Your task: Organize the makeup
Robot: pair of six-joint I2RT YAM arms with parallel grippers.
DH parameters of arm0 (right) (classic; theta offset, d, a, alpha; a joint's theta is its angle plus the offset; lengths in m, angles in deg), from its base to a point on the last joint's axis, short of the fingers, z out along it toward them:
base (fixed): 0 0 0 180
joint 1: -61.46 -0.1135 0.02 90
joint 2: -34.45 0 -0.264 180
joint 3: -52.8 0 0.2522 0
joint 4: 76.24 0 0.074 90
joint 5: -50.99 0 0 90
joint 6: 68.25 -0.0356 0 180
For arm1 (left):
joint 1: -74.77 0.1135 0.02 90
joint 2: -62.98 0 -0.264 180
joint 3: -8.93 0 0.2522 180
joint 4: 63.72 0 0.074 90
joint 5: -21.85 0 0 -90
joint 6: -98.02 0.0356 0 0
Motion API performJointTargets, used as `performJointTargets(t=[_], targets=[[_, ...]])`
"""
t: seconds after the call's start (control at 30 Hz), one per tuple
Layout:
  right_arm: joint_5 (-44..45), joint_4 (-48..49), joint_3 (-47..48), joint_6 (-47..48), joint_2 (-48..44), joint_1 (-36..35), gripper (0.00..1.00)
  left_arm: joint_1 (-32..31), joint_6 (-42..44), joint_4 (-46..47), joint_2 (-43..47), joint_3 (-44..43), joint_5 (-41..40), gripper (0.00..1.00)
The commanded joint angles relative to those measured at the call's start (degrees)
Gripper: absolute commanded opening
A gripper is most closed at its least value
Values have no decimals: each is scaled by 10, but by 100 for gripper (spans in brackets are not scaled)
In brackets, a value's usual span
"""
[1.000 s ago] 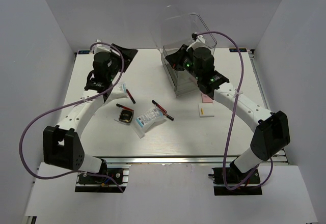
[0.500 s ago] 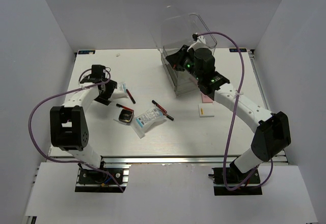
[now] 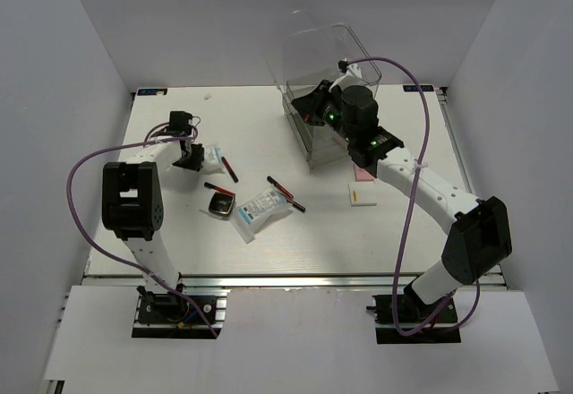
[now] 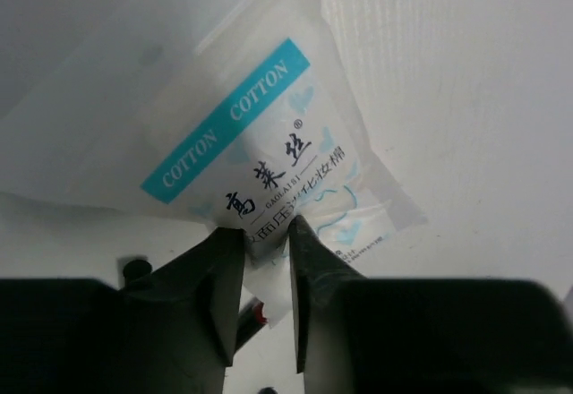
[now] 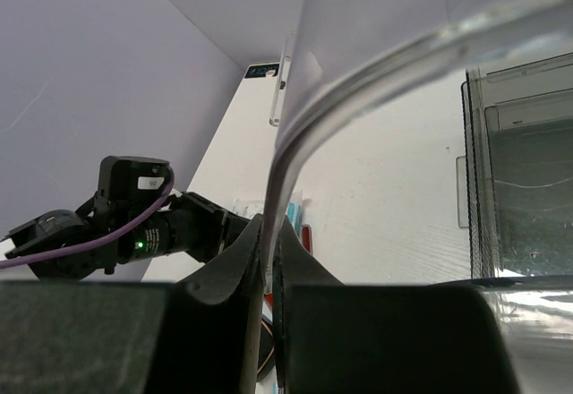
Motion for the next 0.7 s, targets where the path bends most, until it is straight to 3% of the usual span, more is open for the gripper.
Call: performJointTargets(t=[0.0,0.07,0.2,0.33,0.37,0.43,0.47,0.5,0.67], targets=[[7,98,10,29,-50,3,0,2,-10,8,22,-9,-15,33],[7,99,9,29,-52,3,0,2,-8,29,51,8,-15,16],[7,101,8,27,-51,3,0,-3,-11,83,135,61,-19,1],[8,103,7,28,-52,4,0,-14,-15,172,217,124,10,0],[8,104,7,28,-53,6,0,-17,-8,232,228,136,26,0],[7,104,7,28,-55,6,0,-28,-8,300,237,171,93,0],[7,105,7,28,-55,6,0,-42,-8,383,231,181,119,0],[7,105,8,27,-55,7,0,-49,-9,418,224,190,174,0],[1,105,16,18,-57,9,0,-108,-2,637,105,145,295,0]])
